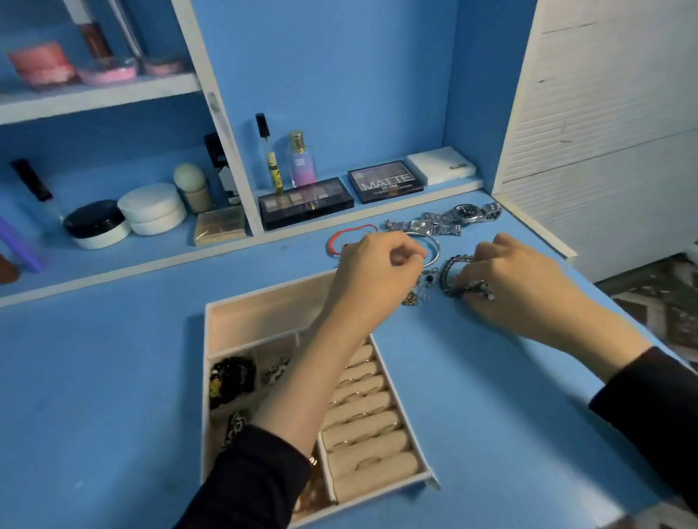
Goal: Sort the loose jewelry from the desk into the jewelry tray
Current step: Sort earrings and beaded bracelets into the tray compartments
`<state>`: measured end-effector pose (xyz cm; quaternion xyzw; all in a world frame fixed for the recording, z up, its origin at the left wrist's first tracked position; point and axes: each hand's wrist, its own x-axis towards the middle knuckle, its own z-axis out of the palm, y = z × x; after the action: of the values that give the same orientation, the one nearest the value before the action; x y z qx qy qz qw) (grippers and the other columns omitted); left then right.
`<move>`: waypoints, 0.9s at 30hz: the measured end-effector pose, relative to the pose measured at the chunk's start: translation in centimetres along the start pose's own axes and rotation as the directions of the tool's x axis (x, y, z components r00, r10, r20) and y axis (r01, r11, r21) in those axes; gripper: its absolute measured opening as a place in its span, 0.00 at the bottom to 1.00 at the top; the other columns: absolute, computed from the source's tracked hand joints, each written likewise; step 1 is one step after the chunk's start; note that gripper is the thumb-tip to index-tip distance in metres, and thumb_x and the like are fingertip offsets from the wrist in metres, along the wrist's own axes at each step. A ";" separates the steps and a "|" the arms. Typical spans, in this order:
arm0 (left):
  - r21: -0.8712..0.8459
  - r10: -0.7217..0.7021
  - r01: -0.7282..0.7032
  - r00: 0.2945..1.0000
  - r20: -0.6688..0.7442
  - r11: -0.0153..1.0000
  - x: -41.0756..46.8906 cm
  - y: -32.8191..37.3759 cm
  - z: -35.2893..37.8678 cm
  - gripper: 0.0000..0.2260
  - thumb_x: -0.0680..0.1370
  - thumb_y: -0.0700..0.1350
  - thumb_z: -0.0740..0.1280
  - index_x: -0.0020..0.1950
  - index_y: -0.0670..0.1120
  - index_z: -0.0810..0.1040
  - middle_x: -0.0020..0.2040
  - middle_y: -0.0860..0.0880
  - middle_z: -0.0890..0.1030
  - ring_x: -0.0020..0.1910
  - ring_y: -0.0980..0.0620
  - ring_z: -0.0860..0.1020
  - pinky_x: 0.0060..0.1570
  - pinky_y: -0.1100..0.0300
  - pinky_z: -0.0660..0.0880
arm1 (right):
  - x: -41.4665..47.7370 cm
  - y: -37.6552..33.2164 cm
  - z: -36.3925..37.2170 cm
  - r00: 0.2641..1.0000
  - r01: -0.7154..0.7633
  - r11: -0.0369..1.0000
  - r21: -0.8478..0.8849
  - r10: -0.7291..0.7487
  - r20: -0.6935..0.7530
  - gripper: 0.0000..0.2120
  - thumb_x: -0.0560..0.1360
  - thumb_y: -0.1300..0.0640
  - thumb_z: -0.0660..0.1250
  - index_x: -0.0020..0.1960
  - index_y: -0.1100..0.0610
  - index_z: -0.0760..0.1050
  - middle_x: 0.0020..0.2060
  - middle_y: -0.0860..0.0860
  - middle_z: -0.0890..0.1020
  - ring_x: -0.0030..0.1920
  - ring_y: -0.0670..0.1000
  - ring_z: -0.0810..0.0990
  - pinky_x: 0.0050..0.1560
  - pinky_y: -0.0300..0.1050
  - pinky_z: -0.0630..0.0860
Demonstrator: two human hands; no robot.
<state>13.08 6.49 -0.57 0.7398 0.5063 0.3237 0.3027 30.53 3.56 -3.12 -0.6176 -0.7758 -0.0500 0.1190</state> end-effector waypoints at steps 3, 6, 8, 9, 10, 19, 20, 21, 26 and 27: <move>0.023 -0.037 0.037 0.999 0.001 0.999 0.2 -0.1 0.6 0.06 0.74 0.44 0.66 0.44 0.53 0.81 0.40 0.52 0.82 0.43 0.54 0.80 0.47 0.56 0.78 | 0.3 0.3 0.2 1.000 -0.005 1.000 -0.002 0.005 -0.008 0.07 0.70 0.59 0.68 0.46 0.59 0.81 0.41 0.57 0.78 0.48 0.60 0.72 0.45 0.52 0.72; 0.049 -0.046 0.046 0.999 -0.001 0.998 0.2 -0.4 0.7 0.06 0.74 0.45 0.65 0.45 0.54 0.81 0.39 0.54 0.82 0.42 0.54 0.80 0.44 0.57 0.78 | 0.5 0.8 0.6 0.994 -0.083 0.986 0.146 0.093 -0.061 0.06 0.73 0.58 0.66 0.48 0.57 0.79 0.44 0.55 0.78 0.49 0.57 0.73 0.47 0.51 0.72; 0.058 -0.047 0.047 0.999 -0.009 0.997 0.2 -0.6 0.6 0.06 0.75 0.44 0.65 0.45 0.53 0.81 0.37 0.56 0.79 0.39 0.56 0.78 0.40 0.61 0.76 | 0.6 1.0 0.6 0.974 -0.139 0.919 0.370 0.193 -0.114 0.04 0.74 0.59 0.66 0.47 0.57 0.77 0.43 0.54 0.78 0.44 0.56 0.75 0.45 0.51 0.73; 0.061 -0.048 0.049 0.999 -0.012 0.997 0.3 -0.7 0.5 0.06 0.75 0.43 0.65 0.46 0.52 0.82 0.38 0.56 0.79 0.38 0.58 0.77 0.38 0.64 0.75 | 0.6 1.0 0.6 0.959 -0.162 0.858 0.487 0.254 -0.127 0.02 0.75 0.60 0.65 0.46 0.58 0.76 0.41 0.54 0.79 0.40 0.56 0.76 0.43 0.51 0.74; 0.062 -0.051 0.052 0.999 -0.014 0.997 0.3 -0.8 0.5 0.06 0.75 0.43 0.65 0.46 0.52 0.82 0.39 0.55 0.79 0.39 0.59 0.77 0.38 0.65 0.74 | 0.7 1.0 0.7 0.940 -0.184 0.790 0.585 0.315 -0.130 0.02 0.75 0.60 0.65 0.46 0.57 0.75 0.39 0.53 0.80 0.38 0.56 0.77 0.41 0.51 0.74; 0.110 -0.064 0.060 0.997 0.037 0.992 0.9 -1.5 0.8 0.06 0.74 0.42 0.66 0.47 0.51 0.81 0.39 0.56 0.79 0.41 0.56 0.78 0.44 0.61 0.77 | 0.9 0.2 1.2 0.881 -0.109 0.567 0.816 0.436 -0.185 0.05 0.76 0.60 0.64 0.43 0.51 0.73 0.37 0.48 0.80 0.40 0.54 0.80 0.41 0.57 0.78; 0.116 -0.060 0.053 0.997 0.050 0.992 1.0 -1.5 1.0 0.06 0.74 0.43 0.67 0.48 0.51 0.81 0.39 0.55 0.79 0.39 0.58 0.77 0.41 0.64 0.76 | 0.9 0.2 1.1 0.884 -0.098 0.568 0.817 0.427 -0.191 0.07 0.76 0.60 0.64 0.43 0.50 0.72 0.37 0.48 0.80 0.40 0.54 0.80 0.41 0.57 0.78; 0.124 -0.054 0.046 0.997 0.063 0.991 1.2 -1.4 1.2 0.06 0.74 0.44 0.67 0.49 0.50 0.81 0.39 0.55 0.79 0.38 0.59 0.76 0.40 0.66 0.74 | 0.9 0.1 0.9 0.888 -0.090 0.568 0.818 0.418 -0.193 0.08 0.76 0.60 0.64 0.42 0.48 0.72 0.37 0.48 0.80 0.40 0.54 0.80 0.41 0.56 0.78; 0.163 -0.002 -0.015 0.995 0.100 0.987 1.9 -0.8 2.3 0.12 0.73 0.48 0.69 0.56 0.51 0.79 0.46 0.54 0.81 0.42 0.55 0.75 0.45 0.61 0.73 | 0.8 0.0 0.2 0.903 -0.069 0.587 0.807 0.380 -0.200 0.02 0.76 0.60 0.65 0.44 0.55 0.74 0.37 0.45 0.79 0.40 0.51 0.78 0.38 0.38 0.73; 0.186 0.005 -0.026 0.994 0.112 0.982 2.1 -0.7 2.5 0.13 0.73 0.49 0.69 0.57 0.51 0.78 0.49 0.53 0.82 0.44 0.54 0.76 0.45 0.61 0.71 | 0.8 -0.1 0.0 0.903 -0.063 0.589 0.806 0.377 -0.205 0.02 0.75 0.60 0.65 0.44 0.56 0.75 0.37 0.45 0.79 0.40 0.51 0.77 0.37 0.37 0.72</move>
<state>15.29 8.36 -2.27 0.7858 0.5110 0.2353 0.2571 30.28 4.29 -2.96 -0.5761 -0.5998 0.1979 0.5188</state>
